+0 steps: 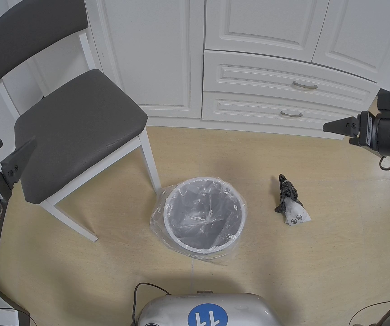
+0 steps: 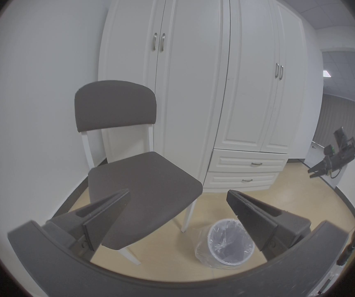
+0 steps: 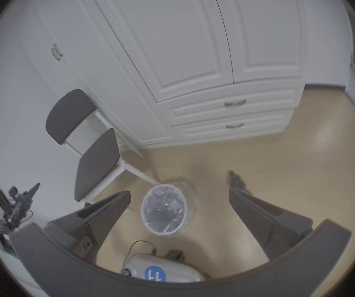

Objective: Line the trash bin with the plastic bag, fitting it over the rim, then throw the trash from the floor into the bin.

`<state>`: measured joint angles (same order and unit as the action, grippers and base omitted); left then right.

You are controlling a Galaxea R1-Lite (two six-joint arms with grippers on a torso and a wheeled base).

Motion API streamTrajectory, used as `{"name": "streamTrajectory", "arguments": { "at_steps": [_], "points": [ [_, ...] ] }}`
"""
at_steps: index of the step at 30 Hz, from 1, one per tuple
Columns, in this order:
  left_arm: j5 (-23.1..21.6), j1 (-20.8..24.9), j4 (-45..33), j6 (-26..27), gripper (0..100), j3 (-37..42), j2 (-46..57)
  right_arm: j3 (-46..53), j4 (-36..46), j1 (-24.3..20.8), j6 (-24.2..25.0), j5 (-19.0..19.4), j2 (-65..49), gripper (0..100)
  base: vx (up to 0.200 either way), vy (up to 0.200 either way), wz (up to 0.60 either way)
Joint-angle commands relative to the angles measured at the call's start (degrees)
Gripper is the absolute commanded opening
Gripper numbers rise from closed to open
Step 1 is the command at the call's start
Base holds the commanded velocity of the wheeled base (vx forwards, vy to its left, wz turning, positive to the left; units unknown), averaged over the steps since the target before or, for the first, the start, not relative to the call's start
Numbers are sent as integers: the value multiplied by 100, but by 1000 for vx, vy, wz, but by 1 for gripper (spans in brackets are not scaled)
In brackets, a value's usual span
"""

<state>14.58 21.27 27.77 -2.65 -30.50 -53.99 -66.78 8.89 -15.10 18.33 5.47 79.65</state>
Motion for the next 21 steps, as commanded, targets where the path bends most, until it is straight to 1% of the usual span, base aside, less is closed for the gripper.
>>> {"name": "streamTrajectory", "arguments": {
  "at_steps": [1, 2, 4, 5, 6, 8, 11, 14, 17, 20, 21],
  "points": [
    [89, -79, -88, 185, 100, -105, 205, -125, -45, 930, 285, 666, 1193, 100, 0, 0, 0],
    [106, -141, -132, 282, 100, -61, 196, -63, -353, 1132, 267, 736, 1597, 100, 0, 0, 0],
    [115, -369, -184, 388, 100, -9, 135, -46, -625, 1229, 285, 903, 1870, 100, 0, 0, 0],
    [115, -405, -193, 405, 100, 9, 135, -46, -660, 1247, 293, 929, 1905, 100, 0, 0, 0],
    [98, -572, -219, 528, 100, 79, 99, -46, -810, 1326, 311, 1096, 2107, 100, 0, 0, 0],
    [106, -695, -211, 713, 100, 141, 29, -90, -941, 1440, 311, 1281, 2450, 100, 0, 0, 0],
    [115, -739, -211, 792, 100, 185, -6, -151, -1047, 1528, 311, 1334, 2757, 100, 0, 0, 0],
    [124, -844, -219, 836, 100, 211, -6, -265, -1293, 1677, 285, 1369, 3373, 100, 0, 0, 0],
    [124, -976, -237, 1003, 100, 317, -24, -213, -1434, 1774, 91, 1351, 3856, 100, 0, 0, 0],
    [115, -1125, -211, 1126, 100, 396, -129, -309, -1724, 1959, -251, 1377, 4585, 100, 0, 0, 0],
    [115, -1125, -202, 1135, 100, 396, -138, -318, -1750, 1976, -251, 1377, 4629, 100, 0, 0, 0]
  ]
}}
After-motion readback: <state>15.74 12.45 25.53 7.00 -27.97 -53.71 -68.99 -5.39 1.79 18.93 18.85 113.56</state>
